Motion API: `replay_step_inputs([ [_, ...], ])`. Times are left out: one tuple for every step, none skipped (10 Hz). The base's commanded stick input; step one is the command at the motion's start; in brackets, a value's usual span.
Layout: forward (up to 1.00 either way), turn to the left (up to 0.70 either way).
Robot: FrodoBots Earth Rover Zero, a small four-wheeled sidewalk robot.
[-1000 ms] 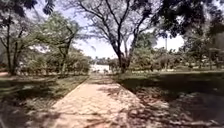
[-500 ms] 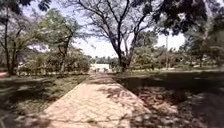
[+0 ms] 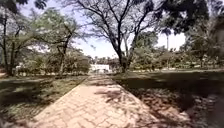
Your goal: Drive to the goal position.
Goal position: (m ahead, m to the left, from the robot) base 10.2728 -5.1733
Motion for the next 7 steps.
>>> replay_step_inputs([
  [0.5, 0.0],
  [0.5, 0.0],
  [0.5, 0.0],
  [0.5, 0.0],
  [0.5, 0.0],
  [0.5, 0.0],
  [0.5, 0.0],
])
